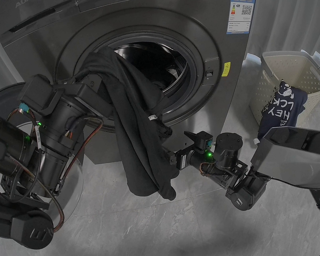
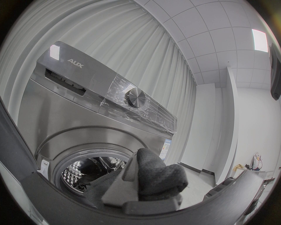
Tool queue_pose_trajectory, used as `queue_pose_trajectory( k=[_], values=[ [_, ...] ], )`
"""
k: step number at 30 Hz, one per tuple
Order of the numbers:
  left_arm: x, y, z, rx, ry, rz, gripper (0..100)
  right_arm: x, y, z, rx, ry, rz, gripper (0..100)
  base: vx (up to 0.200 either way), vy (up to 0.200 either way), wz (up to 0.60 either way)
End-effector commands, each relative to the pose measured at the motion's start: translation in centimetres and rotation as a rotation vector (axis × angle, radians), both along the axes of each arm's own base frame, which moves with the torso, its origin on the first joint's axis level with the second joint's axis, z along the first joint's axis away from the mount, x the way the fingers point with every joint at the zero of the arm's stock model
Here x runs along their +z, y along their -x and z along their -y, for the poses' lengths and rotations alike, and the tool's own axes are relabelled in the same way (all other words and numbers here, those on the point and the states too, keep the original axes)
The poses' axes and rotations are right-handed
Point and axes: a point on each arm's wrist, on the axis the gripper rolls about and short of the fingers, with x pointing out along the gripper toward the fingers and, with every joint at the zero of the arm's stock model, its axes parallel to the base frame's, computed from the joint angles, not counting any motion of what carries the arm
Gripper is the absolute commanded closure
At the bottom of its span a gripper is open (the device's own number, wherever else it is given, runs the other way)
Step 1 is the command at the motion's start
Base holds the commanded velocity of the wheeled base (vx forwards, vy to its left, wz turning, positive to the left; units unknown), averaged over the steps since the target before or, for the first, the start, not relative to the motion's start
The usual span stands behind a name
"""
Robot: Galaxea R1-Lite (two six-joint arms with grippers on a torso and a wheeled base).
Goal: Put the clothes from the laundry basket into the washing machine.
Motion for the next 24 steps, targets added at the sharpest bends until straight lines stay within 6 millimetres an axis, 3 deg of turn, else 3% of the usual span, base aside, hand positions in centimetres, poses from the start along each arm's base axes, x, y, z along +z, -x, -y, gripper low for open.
queue_pose_trajectory(
  k=[1,5,14,24],
  values=[
    [0.0,0.0,0.0,0.0,0.001,0.0,100,-1.1,0.2,-0.6,0.013,0.013,-0.016,0,0.0,0.0,0.0],
    [0.0,0.0,0.0,0.0,0.0,-0.001,100,-0.7,0.1,-1.2,0.024,0.005,-0.001,0,0.0,0.0,0.0],
    [-0.1,0.0,0.0,0.0,-0.003,-0.005,100,-0.6,-2.4,-2.0,0.005,-0.008,0.053,0,0.0,0.0,0.0],
    [-0.1,0.0,0.0,0.0,-0.003,-0.005,100,-0.2,-3.2,-2.5,0.048,-0.028,0.097,0,0.0,0.0,0.0]
  ],
)
